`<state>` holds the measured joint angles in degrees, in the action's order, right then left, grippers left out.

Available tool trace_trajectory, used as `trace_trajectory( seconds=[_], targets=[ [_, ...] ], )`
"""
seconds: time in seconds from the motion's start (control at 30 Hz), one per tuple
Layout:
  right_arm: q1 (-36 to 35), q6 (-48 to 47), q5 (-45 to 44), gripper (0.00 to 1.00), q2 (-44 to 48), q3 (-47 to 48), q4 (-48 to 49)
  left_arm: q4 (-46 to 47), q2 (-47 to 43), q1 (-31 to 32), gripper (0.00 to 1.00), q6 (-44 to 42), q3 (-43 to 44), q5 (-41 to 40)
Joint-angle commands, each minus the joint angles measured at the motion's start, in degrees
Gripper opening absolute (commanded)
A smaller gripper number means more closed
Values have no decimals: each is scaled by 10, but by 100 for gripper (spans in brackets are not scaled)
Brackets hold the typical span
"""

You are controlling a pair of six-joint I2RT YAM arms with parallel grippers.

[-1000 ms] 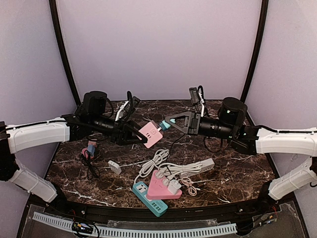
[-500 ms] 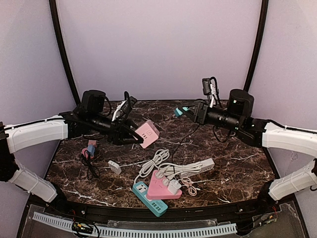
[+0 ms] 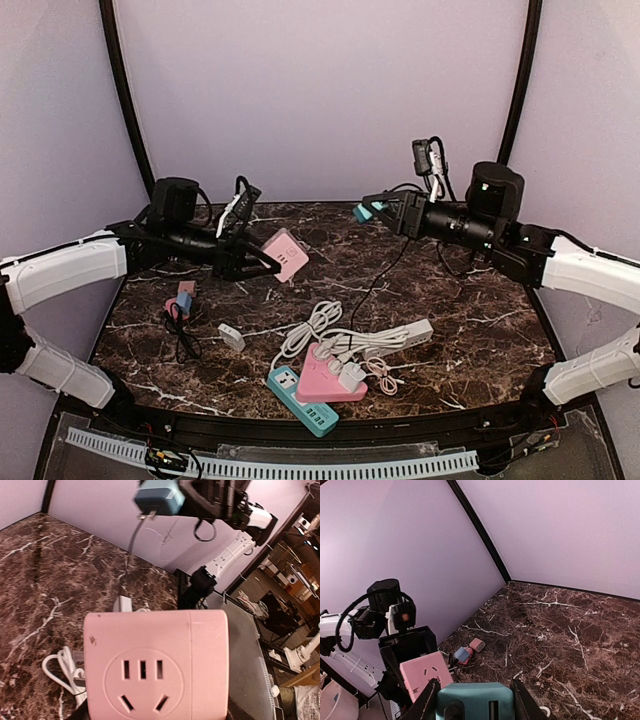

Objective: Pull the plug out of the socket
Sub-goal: Remove the plug from the socket, then place the socket at the center of the board.

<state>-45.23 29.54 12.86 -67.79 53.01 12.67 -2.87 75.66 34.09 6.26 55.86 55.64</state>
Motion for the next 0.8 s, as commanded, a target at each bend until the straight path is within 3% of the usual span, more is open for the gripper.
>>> trace_trajectory(
  seconds=[0.0,0.2,0.37,0.77],
  targets=[
    [-28,-60,6,0,7,81,-34,19,-34,-62,1,25,6,-71],
    [-67,-126,-8,0,-40,201,-84,-10,-47,-116,1,29,5,-185],
    [-82,-167,-12,0,-91,299,-96,-54,-43,-124,1,13,17,-253],
    [-94,-216,-19,0,-183,453,-95,-238,63,-128,1,-73,96,-489]
  ],
)
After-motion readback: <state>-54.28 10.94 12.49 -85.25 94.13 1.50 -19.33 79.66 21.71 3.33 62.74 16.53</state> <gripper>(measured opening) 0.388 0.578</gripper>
